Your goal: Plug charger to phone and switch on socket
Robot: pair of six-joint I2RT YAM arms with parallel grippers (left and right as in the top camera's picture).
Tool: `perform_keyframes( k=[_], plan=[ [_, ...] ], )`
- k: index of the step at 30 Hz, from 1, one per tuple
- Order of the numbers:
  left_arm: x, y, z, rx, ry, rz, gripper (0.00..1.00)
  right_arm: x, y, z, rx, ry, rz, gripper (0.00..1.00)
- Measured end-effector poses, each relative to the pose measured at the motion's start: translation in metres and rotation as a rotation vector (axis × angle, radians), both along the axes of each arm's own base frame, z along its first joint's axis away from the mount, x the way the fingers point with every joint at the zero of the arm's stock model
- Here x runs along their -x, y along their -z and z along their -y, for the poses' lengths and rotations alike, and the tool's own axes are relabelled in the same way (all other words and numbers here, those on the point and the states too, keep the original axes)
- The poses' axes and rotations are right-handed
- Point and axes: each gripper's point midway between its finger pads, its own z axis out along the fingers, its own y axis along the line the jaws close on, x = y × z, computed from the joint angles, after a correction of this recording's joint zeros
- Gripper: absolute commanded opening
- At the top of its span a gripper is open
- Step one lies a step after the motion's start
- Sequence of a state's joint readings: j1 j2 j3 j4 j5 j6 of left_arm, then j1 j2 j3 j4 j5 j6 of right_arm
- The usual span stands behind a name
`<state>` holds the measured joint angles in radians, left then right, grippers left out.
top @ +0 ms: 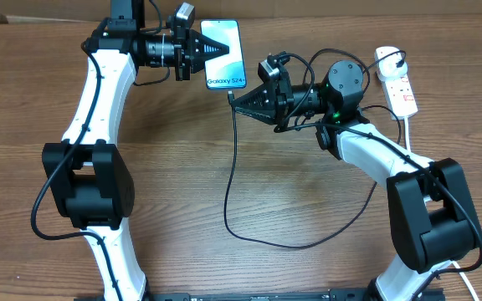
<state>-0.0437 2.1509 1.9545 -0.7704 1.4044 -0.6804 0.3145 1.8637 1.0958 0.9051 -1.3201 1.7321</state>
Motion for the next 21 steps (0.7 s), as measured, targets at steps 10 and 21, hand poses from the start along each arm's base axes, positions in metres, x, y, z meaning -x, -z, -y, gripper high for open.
perform_keyframes(
  k=[10,21],
  plan=[
    [0.0001,0.0004,0.0008,-0.002,0.0,0.0,0.04,0.0006,-0.0029,0.0002,-0.006,-0.001,0.003,0.04],
    [-0.0001,0.0007,0.0009,-0.004,-0.001,0.0,0.04,0.0005,-0.0028,0.0002,-0.006,-0.001,0.002,0.04]
  ],
)
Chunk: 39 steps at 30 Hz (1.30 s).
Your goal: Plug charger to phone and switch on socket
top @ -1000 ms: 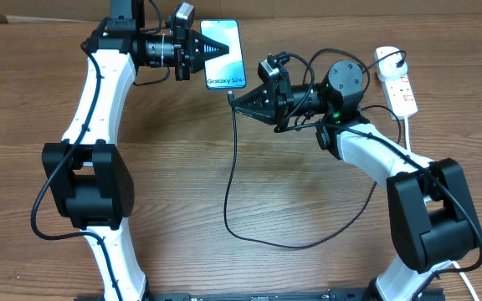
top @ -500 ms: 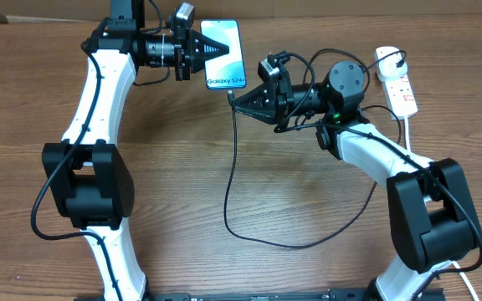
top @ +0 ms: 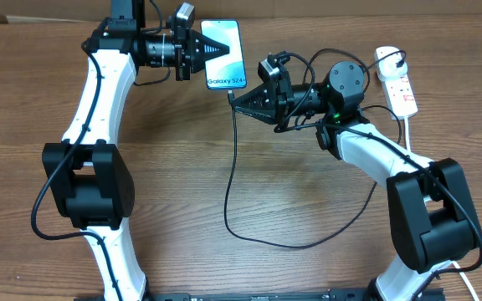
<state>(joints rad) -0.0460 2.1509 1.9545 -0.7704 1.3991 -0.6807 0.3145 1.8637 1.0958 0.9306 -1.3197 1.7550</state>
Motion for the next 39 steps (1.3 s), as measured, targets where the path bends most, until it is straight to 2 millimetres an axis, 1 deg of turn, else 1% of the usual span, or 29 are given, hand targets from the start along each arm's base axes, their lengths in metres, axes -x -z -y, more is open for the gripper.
perform_keyframes(
  k=[39],
  plan=[
    [0.0034,-0.0002,0.0033,0.006,0.011,-0.016,0.04,-0.0023,0.0003,-0.0002,0.0,0.012,-0.007,0.04]
  ],
)
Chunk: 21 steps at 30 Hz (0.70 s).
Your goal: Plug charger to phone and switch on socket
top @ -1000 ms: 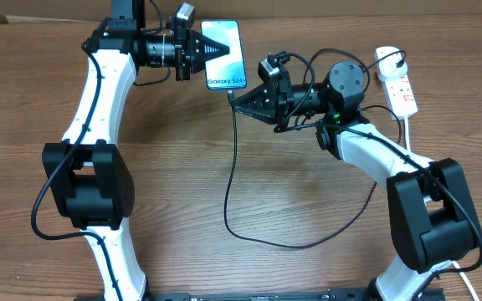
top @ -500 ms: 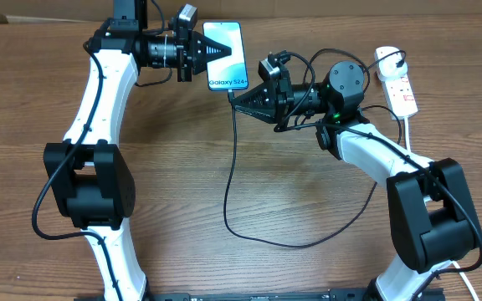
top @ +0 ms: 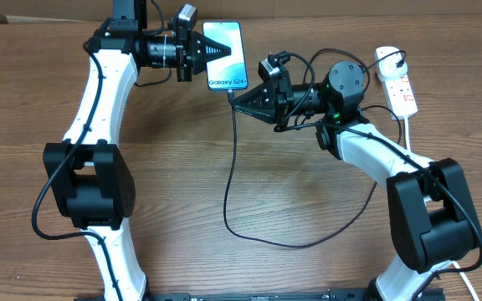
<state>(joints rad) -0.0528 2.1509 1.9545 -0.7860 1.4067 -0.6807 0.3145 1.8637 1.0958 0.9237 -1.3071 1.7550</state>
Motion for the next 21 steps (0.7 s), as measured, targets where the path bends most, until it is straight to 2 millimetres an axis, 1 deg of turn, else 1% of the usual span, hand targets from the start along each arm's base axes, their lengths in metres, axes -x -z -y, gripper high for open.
perform_keyframes(
  k=[8,14,21],
  plan=[
    [0.0005,0.0003,0.0,0.0,0.0,-0.005,0.04,0.0002,0.0001,-0.0001,0.0,-0.001,0.0,0.04],
    [0.0057,0.0037,-0.0005,-0.004,0.002,-0.049,0.04,0.0024,0.0004,-0.0003,0.002,-0.013,0.001,0.04],
    [0.0068,0.0043,-0.0005,-0.006,0.005,-0.041,0.04,0.0032,0.0007,-0.0003,0.004,-0.018,0.0,0.04]
  ],
)
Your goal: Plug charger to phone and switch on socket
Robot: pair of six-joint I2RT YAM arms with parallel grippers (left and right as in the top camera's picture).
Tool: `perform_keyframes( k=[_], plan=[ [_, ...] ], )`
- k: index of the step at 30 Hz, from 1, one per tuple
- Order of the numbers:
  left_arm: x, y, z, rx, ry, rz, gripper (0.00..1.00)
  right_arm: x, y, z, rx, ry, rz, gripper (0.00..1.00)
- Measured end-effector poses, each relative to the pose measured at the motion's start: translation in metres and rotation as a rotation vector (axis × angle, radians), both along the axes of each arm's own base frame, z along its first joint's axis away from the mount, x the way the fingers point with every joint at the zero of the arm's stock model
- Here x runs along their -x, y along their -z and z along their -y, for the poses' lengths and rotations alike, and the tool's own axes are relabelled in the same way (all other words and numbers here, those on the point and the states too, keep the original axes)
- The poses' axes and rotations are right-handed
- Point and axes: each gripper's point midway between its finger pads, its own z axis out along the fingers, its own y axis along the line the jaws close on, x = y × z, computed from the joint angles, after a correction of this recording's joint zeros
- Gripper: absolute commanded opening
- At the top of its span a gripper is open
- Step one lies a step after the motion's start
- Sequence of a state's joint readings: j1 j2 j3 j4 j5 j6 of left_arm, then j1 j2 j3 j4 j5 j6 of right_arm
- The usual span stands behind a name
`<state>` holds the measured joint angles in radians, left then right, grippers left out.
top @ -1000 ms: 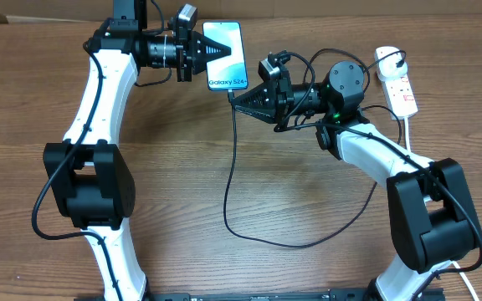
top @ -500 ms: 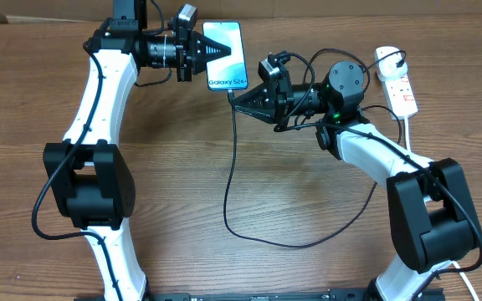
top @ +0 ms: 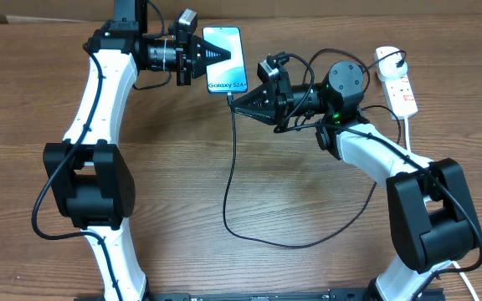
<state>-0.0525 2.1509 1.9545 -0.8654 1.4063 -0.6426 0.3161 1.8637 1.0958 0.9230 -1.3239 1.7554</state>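
A phone (top: 234, 73) with a lit screen reading "Galaxy S24+" lies at the back centre of the table. My left gripper (top: 224, 53) reaches in from the left, its fingers drawn to a point over the screen. From the right, my right gripper (top: 231, 101) is shut on the plug end of the black charger cable (top: 229, 180), just below the phone's lower edge. Whether the plug sits in the port is hidden. The white socket strip (top: 397, 80) lies at the back right, and an adapter is plugged in at its far end.
The black cable hangs down from the plug, loops across the middle of the table (top: 174, 251) and runs up behind the right arm. A white lead (top: 410, 134) leaves the strip toward the front right. Both arm bases stand at the front.
The phone and my left gripper's tips have shifted slightly to the right and toward the plug. My right gripper holds the plug in the same place.
At the two oldest moments my left gripper's tips lay over the phone and my right gripper held the plug just below it, unchanged. Then the phone stood a little further right, and now it is further right again, closer to the plug.
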Motion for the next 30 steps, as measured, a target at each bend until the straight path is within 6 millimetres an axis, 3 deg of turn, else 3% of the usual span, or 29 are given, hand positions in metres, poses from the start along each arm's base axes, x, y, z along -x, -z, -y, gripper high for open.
perform_keyframes(
  k=[30],
  plan=[
    [0.0007,-0.002,0.0005,0.009,0.013,0.055,0.04,-0.0037,0.005,-0.0004,0.013,0.016,-0.053,0.04]
  ],
)
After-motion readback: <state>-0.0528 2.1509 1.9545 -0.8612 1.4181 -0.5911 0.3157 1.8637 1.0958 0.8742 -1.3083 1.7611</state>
